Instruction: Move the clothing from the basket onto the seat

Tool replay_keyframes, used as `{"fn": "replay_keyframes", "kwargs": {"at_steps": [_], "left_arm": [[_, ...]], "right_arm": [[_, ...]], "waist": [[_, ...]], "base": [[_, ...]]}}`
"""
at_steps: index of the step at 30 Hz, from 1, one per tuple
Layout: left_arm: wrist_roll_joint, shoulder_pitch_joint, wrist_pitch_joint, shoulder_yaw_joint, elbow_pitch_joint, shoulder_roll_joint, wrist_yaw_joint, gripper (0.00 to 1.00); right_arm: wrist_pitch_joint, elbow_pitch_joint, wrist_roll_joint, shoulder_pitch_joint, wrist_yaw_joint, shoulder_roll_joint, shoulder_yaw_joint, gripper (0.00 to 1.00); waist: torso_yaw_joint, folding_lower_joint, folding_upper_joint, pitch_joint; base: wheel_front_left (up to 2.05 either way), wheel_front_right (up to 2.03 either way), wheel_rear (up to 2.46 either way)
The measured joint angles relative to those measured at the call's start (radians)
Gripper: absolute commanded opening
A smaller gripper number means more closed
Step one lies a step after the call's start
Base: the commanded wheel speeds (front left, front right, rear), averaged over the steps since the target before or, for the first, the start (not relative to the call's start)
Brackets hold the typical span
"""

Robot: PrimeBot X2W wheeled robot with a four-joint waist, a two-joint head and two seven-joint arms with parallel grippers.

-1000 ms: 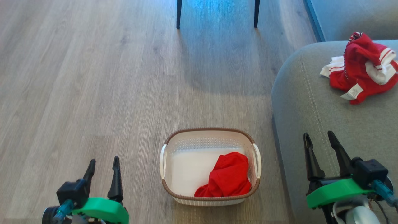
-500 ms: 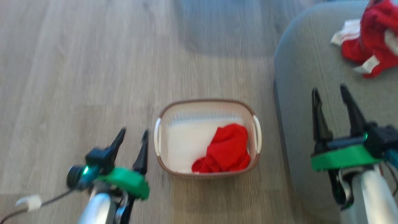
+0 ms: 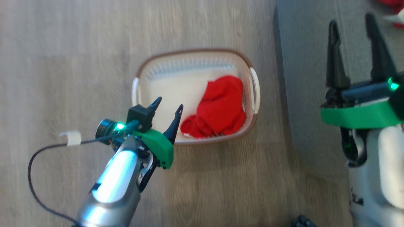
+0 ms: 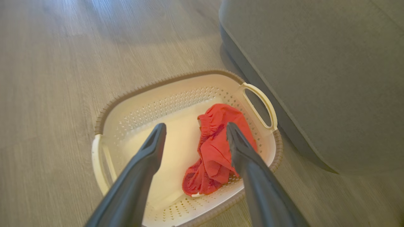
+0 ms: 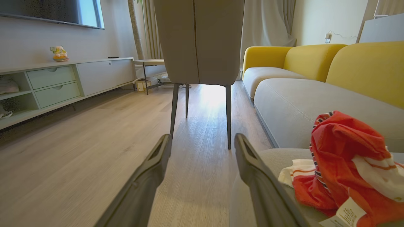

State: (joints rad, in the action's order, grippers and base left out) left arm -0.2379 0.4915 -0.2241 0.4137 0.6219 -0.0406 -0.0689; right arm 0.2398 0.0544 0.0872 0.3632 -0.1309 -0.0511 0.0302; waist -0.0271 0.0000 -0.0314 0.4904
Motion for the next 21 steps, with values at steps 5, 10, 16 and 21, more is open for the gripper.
{"fn": "replay_keyframes", "kwargs": {"at_steps": [5,10,16,21], "left_arm": [[-0.047,0.093,-0.001,0.098,0.107,0.000,-0.016,1.00],[-0.081,0.171,0.003,0.192,0.177,0.000,-0.016,1.00],[-0.157,0.280,0.013,0.322,0.256,0.000,-0.007,1.00],[-0.208,0.340,0.022,0.367,0.339,0.000,0.007,1.00]], "right_arm": [[0.008,0.024,-0.001,0.077,0.000,-0.001,-0.007,1.00],[0.012,0.053,-0.001,0.127,0.000,-0.001,-0.027,1.00],[0.013,0.104,-0.010,0.163,0.000,-0.002,-0.060,1.00],[0.016,0.147,-0.010,0.170,0.000,-0.002,-0.075,1.00]], "waist": [[-0.036,0.0000,0.0000,0.100],[-0.067,0.0001,0.0000,0.170],[-0.111,0.0002,0.0000,0.274],[-0.139,0.0002,0.0000,0.328]], "base": [[0.00,0.00,0.00],[0.00,0.00,0.00],[0.00,0.00,0.00],[0.00,0.00,0.00]]}}
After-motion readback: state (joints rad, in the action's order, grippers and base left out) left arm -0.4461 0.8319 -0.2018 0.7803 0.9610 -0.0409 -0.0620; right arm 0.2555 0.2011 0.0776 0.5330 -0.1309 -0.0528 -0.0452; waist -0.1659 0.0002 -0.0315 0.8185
